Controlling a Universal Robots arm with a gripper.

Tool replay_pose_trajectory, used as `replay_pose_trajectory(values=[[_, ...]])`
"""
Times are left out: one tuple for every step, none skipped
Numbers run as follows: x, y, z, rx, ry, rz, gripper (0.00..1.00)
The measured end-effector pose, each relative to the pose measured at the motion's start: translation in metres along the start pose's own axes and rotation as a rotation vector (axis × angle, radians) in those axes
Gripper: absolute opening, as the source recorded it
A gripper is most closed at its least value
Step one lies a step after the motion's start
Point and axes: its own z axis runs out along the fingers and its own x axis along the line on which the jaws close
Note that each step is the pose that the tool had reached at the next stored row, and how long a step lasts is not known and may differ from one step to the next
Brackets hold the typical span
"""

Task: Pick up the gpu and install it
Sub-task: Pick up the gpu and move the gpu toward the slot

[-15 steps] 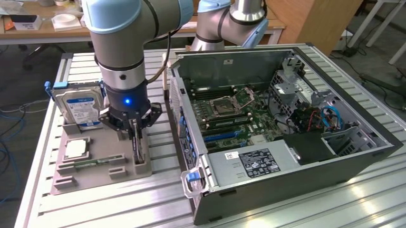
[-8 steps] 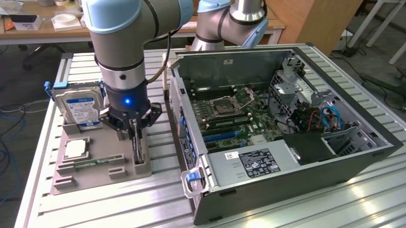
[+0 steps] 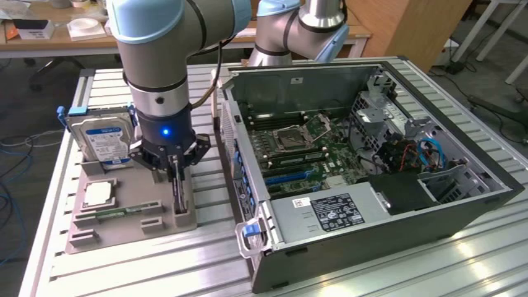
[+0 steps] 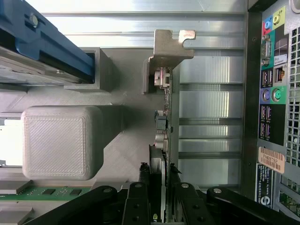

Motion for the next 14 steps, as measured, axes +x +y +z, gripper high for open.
replay_pose_trajectory(values=[[0.000,0.0000,0.0000,0.0000,0.0000,0.000,0.26],[0.000,0.0000,0.0000,0.0000,0.0000,0.000,0.26],[0.000,0.0000,0.0000,0.0000,0.0000,0.000,0.26],[0.000,0.0000,0.0000,0.0000,0.0000,0.000,0.26],[0.000,0.0000,0.0000,0.0000,0.0000,0.000,0.26],[0.000,0.0000,-0.0003,-0.0002,-0.0002,0.000,0.26],[0.000,0.0000,-0.0020,-0.0002,-0.0001,0.000,0.26],[0.000,0.0001,-0.0040,-0.0001,-0.0001,0.000,0.26],[0.000,0.0001,-0.0062,0.0000,0.0001,0.000,0.26],[0.000,0.0001,-0.0086,0.0000,0.0000,0.000,0.26],[0.000,0.0002,-0.0113,-0.0001,0.0000,0.000,0.26],[0.000,0.0002,-0.0133,0.0000,-0.0001,0.000,0.26],[0.000,0.0002,-0.0153,0.0000,0.0001,0.000,0.26],[0.000,0.0002,-0.0170,0.0000,0.0001,0.000,0.26]])
